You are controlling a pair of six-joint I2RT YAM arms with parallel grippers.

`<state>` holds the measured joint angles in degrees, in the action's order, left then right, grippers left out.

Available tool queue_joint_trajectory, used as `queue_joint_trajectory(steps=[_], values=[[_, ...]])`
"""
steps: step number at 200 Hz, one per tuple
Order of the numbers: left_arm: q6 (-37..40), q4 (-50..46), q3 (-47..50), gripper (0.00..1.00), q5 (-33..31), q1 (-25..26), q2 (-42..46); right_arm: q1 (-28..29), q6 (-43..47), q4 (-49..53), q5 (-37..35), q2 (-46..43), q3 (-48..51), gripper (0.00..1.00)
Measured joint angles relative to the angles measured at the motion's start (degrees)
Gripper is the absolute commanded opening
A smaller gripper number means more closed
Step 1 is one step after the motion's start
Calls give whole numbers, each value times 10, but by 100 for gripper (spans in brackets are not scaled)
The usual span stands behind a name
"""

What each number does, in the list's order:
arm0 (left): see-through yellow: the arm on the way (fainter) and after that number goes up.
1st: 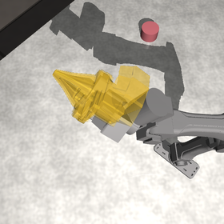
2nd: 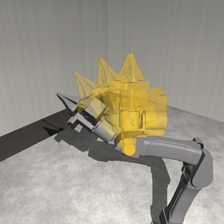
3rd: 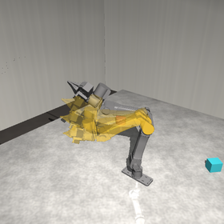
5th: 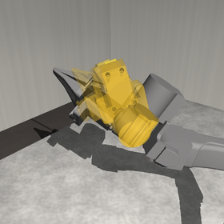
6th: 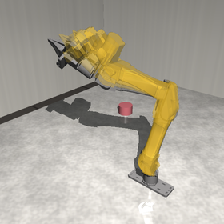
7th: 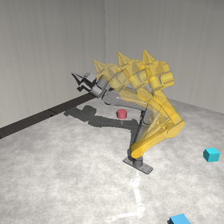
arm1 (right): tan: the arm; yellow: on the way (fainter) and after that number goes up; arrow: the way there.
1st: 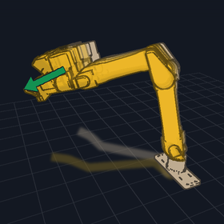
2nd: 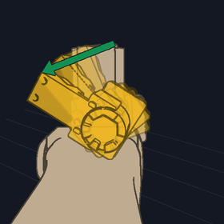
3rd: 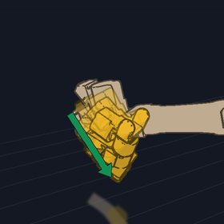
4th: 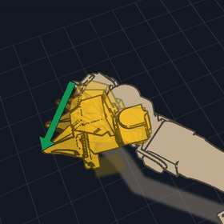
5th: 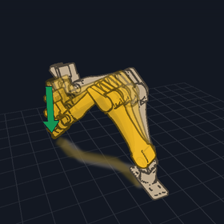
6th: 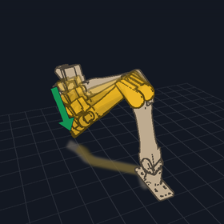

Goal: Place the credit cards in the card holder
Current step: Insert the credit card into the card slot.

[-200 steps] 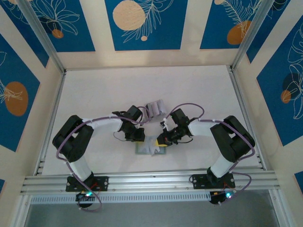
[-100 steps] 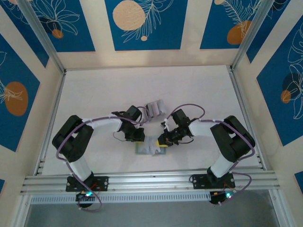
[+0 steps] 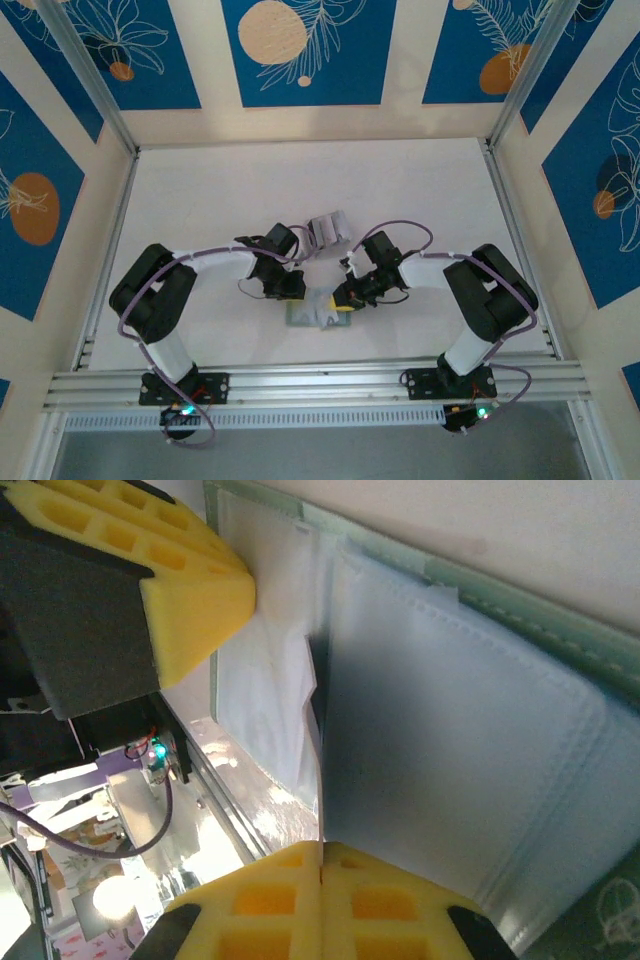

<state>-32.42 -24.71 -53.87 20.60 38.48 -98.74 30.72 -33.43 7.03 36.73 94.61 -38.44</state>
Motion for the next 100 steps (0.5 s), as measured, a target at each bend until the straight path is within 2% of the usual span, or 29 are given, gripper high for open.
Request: queue_joint_trajectory(steps=[100], values=[[0, 13, 10, 13, 4, -2, 4, 0, -15, -20, 23, 19, 0, 0]])
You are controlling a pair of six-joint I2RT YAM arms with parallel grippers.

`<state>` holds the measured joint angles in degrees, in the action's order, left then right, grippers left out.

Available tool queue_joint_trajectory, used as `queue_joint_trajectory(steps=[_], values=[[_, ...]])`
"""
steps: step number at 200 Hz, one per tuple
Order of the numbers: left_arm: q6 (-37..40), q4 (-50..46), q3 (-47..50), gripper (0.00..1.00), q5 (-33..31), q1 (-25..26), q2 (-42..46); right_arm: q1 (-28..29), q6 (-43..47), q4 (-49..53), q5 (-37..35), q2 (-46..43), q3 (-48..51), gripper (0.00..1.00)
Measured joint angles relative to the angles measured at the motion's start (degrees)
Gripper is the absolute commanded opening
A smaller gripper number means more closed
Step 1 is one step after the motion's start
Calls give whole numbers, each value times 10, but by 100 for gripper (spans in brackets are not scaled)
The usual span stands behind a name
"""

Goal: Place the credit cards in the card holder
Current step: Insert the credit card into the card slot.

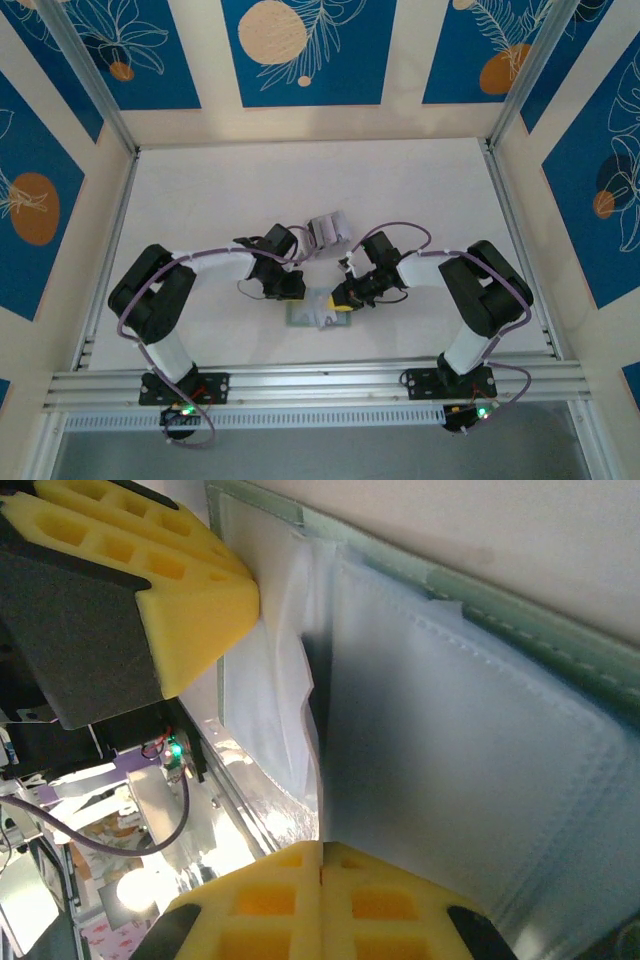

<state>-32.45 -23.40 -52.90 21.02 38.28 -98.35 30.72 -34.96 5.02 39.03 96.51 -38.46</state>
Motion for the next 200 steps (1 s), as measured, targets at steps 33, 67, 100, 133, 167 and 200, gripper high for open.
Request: queue_joint_trajectory(steps=[33, 67, 100, 133, 167, 200], values=[[0, 0, 0, 13, 1, 0, 0, 0, -2, -8, 3, 12, -3, 0], [0, 4, 3, 13, 2, 0, 1, 0, -7, -14, 4, 20, -16, 0], [-2, 10, 8, 13, 2, 0, 4, 0, -16, -22, 2, 29, -25, 0], [-2, 15, 11, 13, 4, -2, 5, 0, -30, -33, -4, 31, -25, 0], [-2, 18, 14, 13, 5, -2, 7, 0, -48, -55, -17, 31, -18, 0], [-2, 20, 16, 13, 6, -2, 8, 0, -63, -70, -30, 30, -9, 0]])
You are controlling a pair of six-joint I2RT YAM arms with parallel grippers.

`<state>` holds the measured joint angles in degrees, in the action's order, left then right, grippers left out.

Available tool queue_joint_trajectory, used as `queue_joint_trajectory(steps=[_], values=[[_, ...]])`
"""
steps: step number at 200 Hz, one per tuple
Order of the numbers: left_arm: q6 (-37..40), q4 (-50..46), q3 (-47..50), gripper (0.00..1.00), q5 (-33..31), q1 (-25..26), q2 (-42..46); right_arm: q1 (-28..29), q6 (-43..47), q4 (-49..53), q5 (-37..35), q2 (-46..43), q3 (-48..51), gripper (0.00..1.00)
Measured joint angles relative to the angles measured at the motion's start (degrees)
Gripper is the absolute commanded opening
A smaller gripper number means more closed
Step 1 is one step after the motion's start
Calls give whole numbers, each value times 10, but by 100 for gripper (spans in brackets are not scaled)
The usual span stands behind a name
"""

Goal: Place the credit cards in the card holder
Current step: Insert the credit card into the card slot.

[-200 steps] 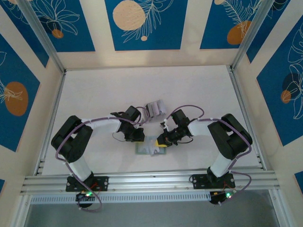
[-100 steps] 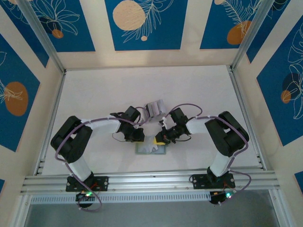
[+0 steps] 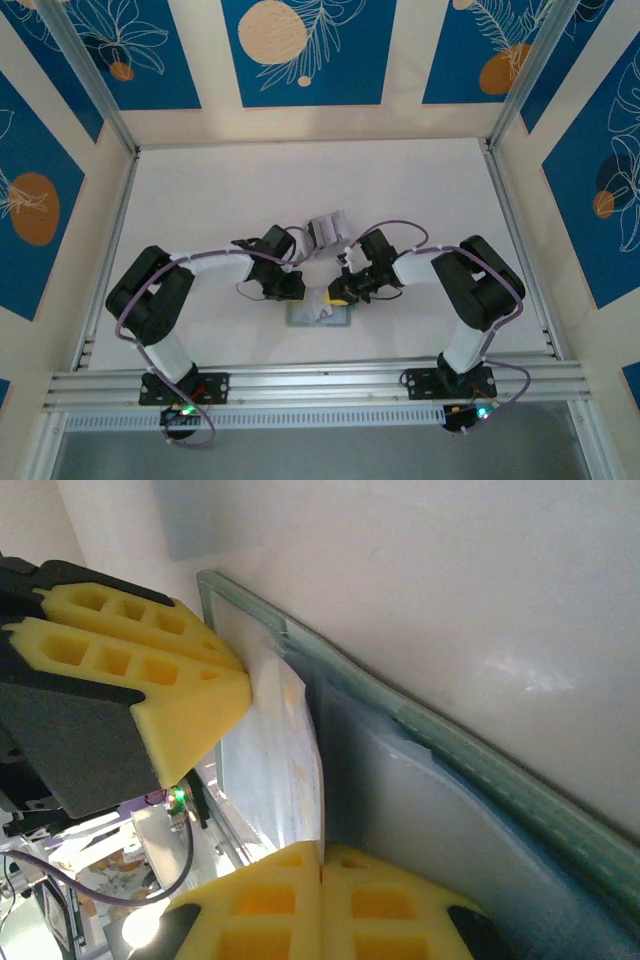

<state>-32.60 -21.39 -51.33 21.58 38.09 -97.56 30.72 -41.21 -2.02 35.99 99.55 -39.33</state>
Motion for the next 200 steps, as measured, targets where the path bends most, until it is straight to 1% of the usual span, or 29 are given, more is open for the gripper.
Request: queue_joint_trajectory(steps=[83, 131, 164, 200], values=[[-1, 22, 17, 13, 4, -2, 8, 4, -47, -40, -6, 0, 16, 0], [-5, 37, 27, 13, 5, -2, 14, 22, -73, -55, -11, 0, 16, 0], [-10, 43, 31, 13, 7, -2, 15, 39, -84, -62, -30, -1, 14, 0], [-16, 45, 33, 13, 9, -2, 21, 61, -88, -54, -62, -5, 6, 4]])
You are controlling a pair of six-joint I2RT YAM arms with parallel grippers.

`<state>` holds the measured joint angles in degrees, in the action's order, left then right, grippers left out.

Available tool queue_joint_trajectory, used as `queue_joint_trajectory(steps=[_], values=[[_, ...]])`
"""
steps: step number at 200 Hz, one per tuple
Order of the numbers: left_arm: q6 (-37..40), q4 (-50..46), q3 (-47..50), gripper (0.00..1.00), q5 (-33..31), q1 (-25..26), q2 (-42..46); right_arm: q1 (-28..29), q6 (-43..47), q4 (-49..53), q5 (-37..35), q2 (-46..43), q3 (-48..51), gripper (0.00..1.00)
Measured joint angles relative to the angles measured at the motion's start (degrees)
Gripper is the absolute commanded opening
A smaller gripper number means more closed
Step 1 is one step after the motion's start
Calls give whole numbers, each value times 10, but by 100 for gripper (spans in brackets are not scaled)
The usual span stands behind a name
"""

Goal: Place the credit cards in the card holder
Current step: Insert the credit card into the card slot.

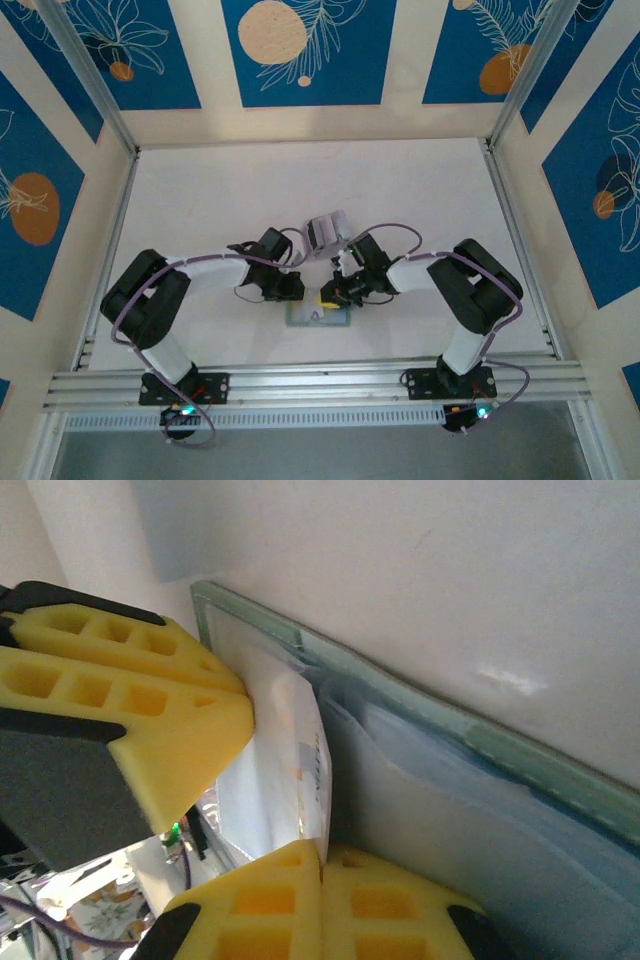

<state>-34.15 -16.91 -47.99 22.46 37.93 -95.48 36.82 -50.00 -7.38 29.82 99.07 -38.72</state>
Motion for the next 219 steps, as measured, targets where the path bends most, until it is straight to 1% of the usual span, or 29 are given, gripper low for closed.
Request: queue_joint_trajectory(steps=[21, 34, 58, 89, 119, 147, 179, 198, 219], values=[[-4, 0, 6, 15, 2, 0, 10, 8, 0, 9, -13, 0, -7, 9], [-10, -2, 13, 17, 5, -1, 21, 13, 1, 13, -18, 0, -11, 11], [-20, -16, 30, 18, 24, -4, 49, 19, 7, 31, -34, -4, -19, 14], [-29, -33, 40, 15, 30, -17, 88, 24, 20, 68, -54, -8, -35, 19], [-28, -42, 58, 13, 29, -27, 109, 34, 33, 106, -78, -12, -51, 21], [-27, -51, 66, 12, 26, -27, 108, 42, 44, 143, -102, -14, -68, 21], [-19, -50, 67, 12, 24, -27, 85, 52, 52, 169, -122, -14, -82, 20], [-15, -45, 71, 12, 23, -27, 71, 58, 57, 181, -130, -14, -88, 18], [-13, -36, 76, 12, 26, -28, 68, 66, 60, 192, -134, -14, -97, 12]])
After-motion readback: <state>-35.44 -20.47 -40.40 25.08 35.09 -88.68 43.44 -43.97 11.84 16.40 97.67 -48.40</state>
